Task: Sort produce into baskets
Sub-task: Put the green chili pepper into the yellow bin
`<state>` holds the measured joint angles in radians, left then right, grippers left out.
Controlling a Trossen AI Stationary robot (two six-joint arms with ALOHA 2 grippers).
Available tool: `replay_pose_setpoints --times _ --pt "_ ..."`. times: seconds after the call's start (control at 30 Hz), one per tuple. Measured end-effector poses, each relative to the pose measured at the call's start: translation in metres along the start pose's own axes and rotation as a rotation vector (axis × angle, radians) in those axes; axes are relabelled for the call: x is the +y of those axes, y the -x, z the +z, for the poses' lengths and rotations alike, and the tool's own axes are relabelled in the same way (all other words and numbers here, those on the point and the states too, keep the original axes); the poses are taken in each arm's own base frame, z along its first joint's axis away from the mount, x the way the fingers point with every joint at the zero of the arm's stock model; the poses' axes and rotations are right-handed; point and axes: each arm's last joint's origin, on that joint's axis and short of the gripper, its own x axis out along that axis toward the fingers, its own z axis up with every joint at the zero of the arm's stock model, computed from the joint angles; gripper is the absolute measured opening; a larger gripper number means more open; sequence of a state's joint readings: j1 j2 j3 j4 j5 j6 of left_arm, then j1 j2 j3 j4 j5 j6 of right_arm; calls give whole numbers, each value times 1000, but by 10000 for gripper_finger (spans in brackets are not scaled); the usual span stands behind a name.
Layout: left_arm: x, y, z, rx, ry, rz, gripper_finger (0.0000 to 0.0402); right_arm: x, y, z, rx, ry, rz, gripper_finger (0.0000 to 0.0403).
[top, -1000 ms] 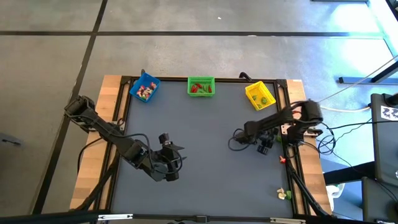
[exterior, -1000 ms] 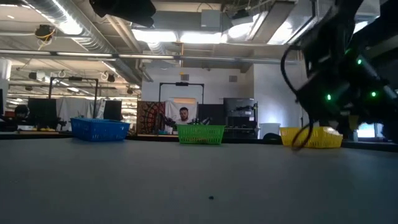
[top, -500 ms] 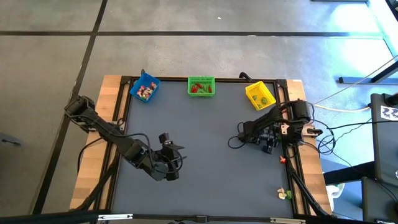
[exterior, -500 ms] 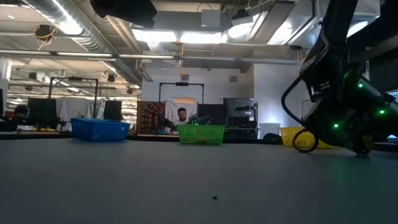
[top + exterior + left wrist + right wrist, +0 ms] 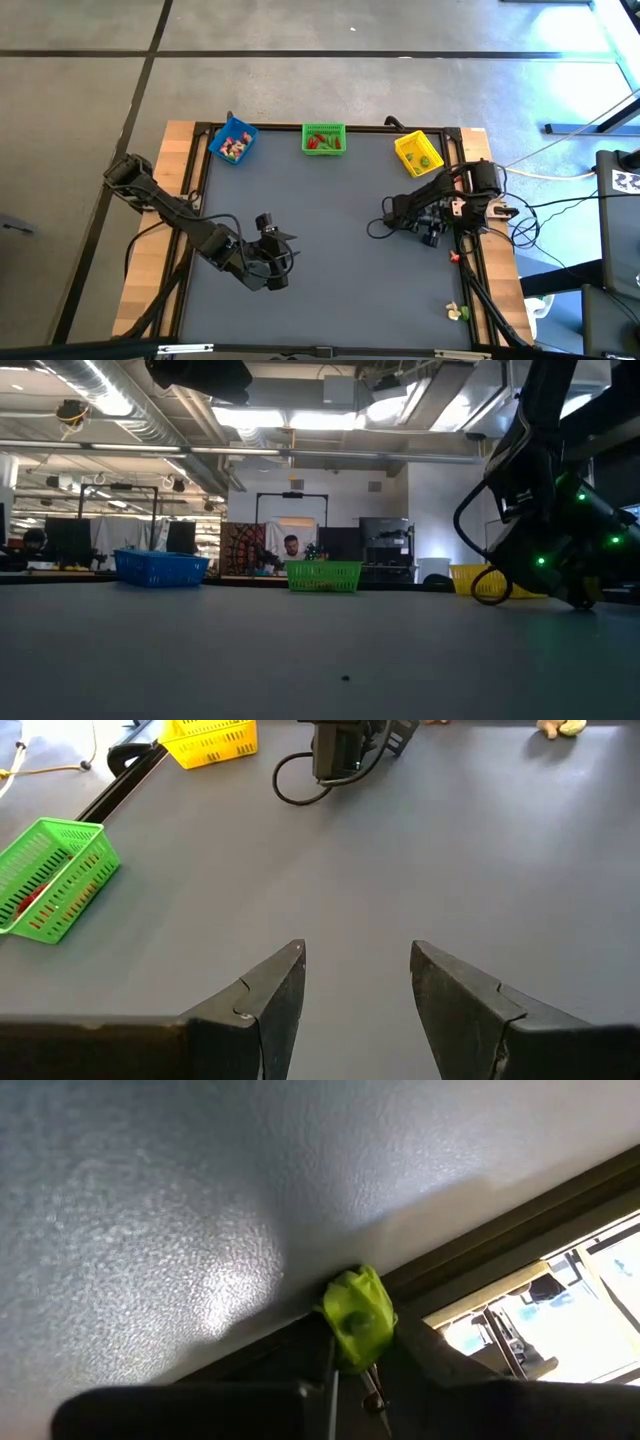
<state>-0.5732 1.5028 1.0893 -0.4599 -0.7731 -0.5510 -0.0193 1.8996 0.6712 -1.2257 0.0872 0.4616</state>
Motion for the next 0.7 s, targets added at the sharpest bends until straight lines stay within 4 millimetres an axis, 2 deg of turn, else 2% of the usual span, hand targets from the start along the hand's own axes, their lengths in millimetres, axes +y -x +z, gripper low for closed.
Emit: replay_pose_setpoints --times 0.27,0.7 --pt "0 0 0 0 0 0 178 -4 11 -6 -82 2 21 53" --pt "0 0 0 0 -72 0 178 -24 37 -38 -329 -103 140 59"
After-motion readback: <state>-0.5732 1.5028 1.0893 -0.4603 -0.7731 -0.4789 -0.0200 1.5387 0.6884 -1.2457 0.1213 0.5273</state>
